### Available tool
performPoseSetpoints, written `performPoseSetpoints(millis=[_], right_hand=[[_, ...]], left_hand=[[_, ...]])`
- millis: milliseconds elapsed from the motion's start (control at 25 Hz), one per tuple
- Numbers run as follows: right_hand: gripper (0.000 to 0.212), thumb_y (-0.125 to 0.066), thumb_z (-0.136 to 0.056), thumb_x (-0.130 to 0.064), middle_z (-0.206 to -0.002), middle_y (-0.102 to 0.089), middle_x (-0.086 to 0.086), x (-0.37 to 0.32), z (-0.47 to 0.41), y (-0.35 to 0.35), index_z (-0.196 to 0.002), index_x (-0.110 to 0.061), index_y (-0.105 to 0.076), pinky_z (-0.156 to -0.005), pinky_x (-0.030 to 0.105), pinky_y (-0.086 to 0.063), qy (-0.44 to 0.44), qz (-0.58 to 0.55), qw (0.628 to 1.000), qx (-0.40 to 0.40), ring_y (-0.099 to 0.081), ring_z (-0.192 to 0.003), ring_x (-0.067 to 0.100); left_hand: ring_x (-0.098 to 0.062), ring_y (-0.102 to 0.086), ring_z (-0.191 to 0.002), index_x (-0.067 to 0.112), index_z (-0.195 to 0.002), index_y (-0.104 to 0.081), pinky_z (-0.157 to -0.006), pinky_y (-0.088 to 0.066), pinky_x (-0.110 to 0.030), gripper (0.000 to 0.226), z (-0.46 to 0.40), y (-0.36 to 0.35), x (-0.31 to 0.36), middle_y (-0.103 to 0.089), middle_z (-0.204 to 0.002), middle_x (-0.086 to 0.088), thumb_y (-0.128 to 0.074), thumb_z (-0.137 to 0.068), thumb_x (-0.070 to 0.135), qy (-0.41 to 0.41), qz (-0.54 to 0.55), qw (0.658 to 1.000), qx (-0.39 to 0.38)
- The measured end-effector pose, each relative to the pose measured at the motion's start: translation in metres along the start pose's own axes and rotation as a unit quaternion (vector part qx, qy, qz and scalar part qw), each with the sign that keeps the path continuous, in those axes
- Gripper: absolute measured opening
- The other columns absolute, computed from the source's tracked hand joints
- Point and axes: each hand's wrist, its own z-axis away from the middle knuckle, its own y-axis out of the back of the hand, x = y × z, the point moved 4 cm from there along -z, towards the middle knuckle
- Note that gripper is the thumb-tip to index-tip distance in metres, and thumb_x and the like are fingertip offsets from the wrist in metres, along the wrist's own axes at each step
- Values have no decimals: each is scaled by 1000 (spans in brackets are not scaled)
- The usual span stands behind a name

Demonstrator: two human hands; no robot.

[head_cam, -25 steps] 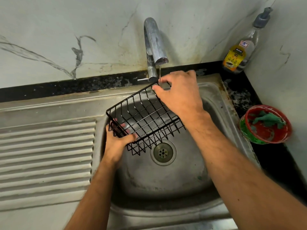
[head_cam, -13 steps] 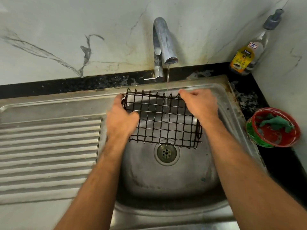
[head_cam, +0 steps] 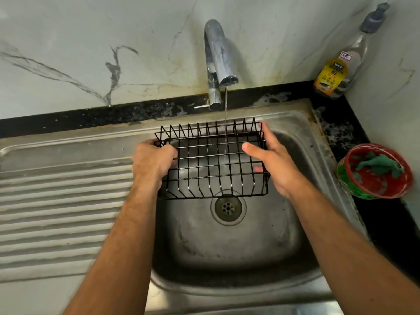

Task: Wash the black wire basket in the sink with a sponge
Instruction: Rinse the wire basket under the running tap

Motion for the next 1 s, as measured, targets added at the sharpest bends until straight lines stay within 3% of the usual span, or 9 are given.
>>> performPoseSetpoints(millis=[120,240,320,360,440,560,760,880,1000], right_hand=[[111,-90,-57,-40,-165,-16,-11,-5,0,1,-144,-64,-26,-116,53,-30,-26,-26,999,-22,-29,-145,14],[107,-90,-55,-23,-162,-24,-10,-16,1,5,-137,-66,-37,-115,57,-31,-28,-55,995,-77,-36,-143,16],[93,-85,-60,-18,-147,-44,-9,-17,1,8,-128,-67,-45,-97,47,-48,-55,-55,994,-80,-47,-128,10],[86,-81,-63,-16,-130,-57,-10,-15,1,11,-128,-62,-49,-77,37,-49,-63,-63,993,-72,-56,-109,9],[75,-77,-65,-15,-88,-68,-14,-13,-1,18,-129,-49,-56,-54,27,-30,-64,-88,993,-53,-49,-65,7],[67,-76,-58,-15,-68,-64,-14,-12,-2,21,-121,-33,-59,-44,21,-24,-64,-118,990,-37,-42,-46,4],[46,-63,-63,-19,-64,-57,-6,-7,3,14,-109,-29,-62,-41,17,-23,-84,-156,983,-48,-40,-42,6],[30,-62,-61,-21,-70,-48,-3,-4,2,25,-89,-31,-61,-46,17,-16,-112,-168,979,-10,-29,-45,8],[36,-61,-60,-22,-66,-46,-4,-22,-6,20,-95,-30,-62,-49,22,-10,-97,-106,989,-35,-25,-47,9]], left_hand=[[-17,-65,-99,22,-139,-54,-99,-53,-44,69,-1,0,4,-70,-105,2,-64,-72,10,-18,27,999,-31],[-25,-58,-114,22,-134,-54,-99,-49,-46,76,-3,7,3,-63,-130,-11,-58,-59,21,-17,105,993,-53],[-32,-53,-128,21,-141,-49,-108,-44,-50,73,1,5,5,-57,-140,-11,-61,-70,33,-36,7,998,-53],[-35,-47,-136,17,-149,-41,-113,-39,-50,75,5,3,7,-49,-149,-13,-59,-81,39,-51,-84,994,-47],[-37,-23,-152,15,-161,-19,-124,-22,-52,82,15,-7,17,-22,-166,-17,-47,-94,53,-114,-280,953,-20],[-37,14,-154,34,-162,2,-123,13,-49,76,37,-49,37,13,-168,-10,-24,-99,69,-247,-401,880,-55],[-14,9,-156,30,-162,-5,-127,7,-42,58,73,-109,62,7,-170,0,-19,-108,43,-440,-452,752,-194],[-13,6,-156,45,-159,-8,-126,9,-46,60,41,-85,69,3,-169,8,-22,-104,64,-380,-457,776,-213],[-21,-17,-155,50,-155,-22,-124,-11,-47,78,22,-52,75,-19,-168,7,-37,-87,84,-283,-428,833,-208]])
